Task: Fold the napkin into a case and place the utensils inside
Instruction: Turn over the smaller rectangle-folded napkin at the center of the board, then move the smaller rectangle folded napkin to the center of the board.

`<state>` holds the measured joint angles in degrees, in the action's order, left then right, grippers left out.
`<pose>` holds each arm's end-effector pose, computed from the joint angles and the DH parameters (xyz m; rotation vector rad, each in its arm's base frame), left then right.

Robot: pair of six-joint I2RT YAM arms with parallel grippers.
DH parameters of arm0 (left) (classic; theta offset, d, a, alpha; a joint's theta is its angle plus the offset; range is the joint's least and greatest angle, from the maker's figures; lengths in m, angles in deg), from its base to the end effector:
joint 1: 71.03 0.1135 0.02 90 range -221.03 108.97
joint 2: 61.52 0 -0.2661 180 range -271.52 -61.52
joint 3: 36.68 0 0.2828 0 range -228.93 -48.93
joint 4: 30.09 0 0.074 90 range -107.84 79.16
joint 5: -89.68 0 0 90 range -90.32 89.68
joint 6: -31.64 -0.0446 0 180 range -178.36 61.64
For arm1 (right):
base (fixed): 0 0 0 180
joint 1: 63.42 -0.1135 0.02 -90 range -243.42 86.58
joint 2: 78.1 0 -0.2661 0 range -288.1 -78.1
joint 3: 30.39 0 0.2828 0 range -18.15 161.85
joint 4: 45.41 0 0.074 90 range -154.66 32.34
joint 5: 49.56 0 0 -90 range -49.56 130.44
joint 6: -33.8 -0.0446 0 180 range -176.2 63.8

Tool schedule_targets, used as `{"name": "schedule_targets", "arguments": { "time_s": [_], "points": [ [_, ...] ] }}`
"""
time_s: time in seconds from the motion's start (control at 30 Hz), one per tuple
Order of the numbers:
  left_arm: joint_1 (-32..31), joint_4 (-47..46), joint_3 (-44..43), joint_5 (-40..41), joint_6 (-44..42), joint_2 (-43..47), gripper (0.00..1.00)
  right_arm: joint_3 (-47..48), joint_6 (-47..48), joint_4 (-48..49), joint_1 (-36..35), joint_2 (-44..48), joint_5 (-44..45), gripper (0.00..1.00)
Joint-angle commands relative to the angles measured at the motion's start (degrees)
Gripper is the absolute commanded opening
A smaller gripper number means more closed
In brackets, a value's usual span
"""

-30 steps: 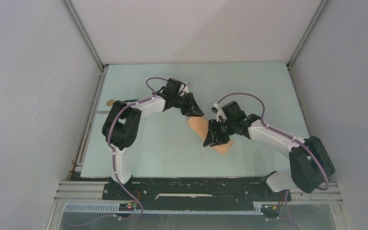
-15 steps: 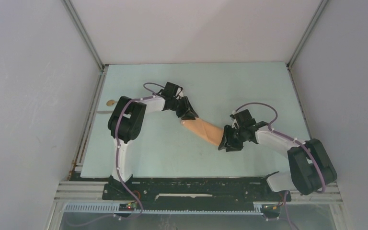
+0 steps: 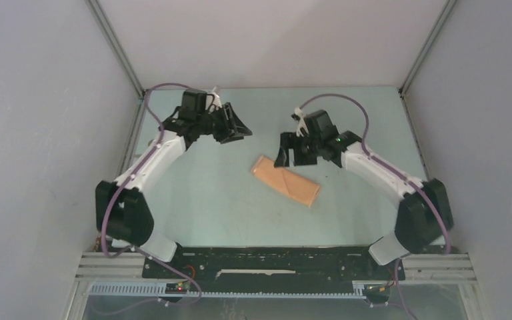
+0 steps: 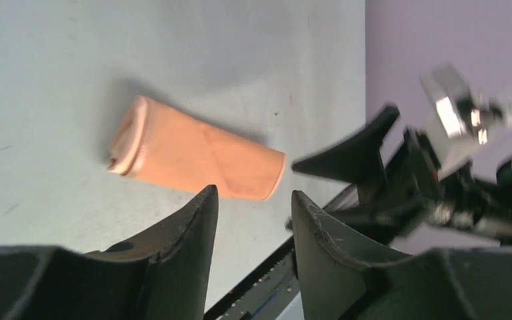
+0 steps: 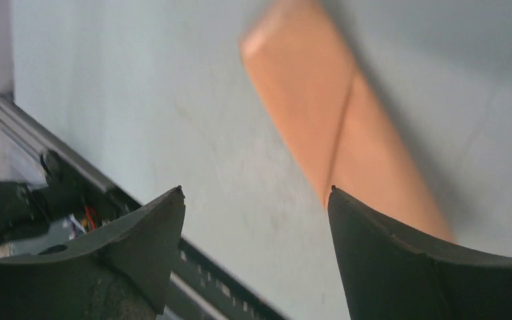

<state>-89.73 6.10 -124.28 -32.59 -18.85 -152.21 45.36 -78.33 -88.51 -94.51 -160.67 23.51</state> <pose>0.3637 -0.1483 0.2936 -0.1088 2.3988 -1.1498 0.2857 0.1875 0.2545 -0.3361 2.5231 0.7535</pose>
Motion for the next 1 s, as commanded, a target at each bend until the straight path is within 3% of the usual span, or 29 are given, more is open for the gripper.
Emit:
{"name": "schedule_targets", "arguments": {
  "time_s": [0.0,0.13,0.23,0.27,0.37,0.63,0.8,0.97],
  "points": [
    [2.22,9.60,2.67,5.17,-8.50,9.20,0.50,13.74,6.46,5.64,1.54,-16.83,-4.64,0.88],
    [3.01,12.04,6.26,6.08,-10.21,17.52,0.50,27.60,9.06,4.18,1.73,-31.10,-9.27,0.90],
    [3.05,13.86,7.37,7.14,-11.45,22.71,0.51,30.63,9.85,5.07,2.69,-36.11,-11.78,0.93],
    [3.10,14.19,7.71,7.15,-11.62,23.78,0.51,31.12,10.11,5.02,2.99,-37.29,-12.67,0.99],
    [3.21,14.42,8.80,6.85,-11.45,25.74,0.51,32.95,12.00,1.43,2.79,-40.22,-14.87,1.00],
    [3.91,14.29,9.59,5.15,-11.48,27.03,0.51,25.58,13.85,-2.36,-2.76,-39.52,-22.13,0.98],
    [3.93,13.62,10.56,4.51,-11.21,27.59,0.51,15.72,13.92,0.53,-6.72,-32.82,-26.86,0.97],
    [3.92,11.61,14.01,3.74,-10.27,27.16,0.51,9.61,13.04,-0.52,-12.49,-25.42,-25.21,0.97]
  ]
}}
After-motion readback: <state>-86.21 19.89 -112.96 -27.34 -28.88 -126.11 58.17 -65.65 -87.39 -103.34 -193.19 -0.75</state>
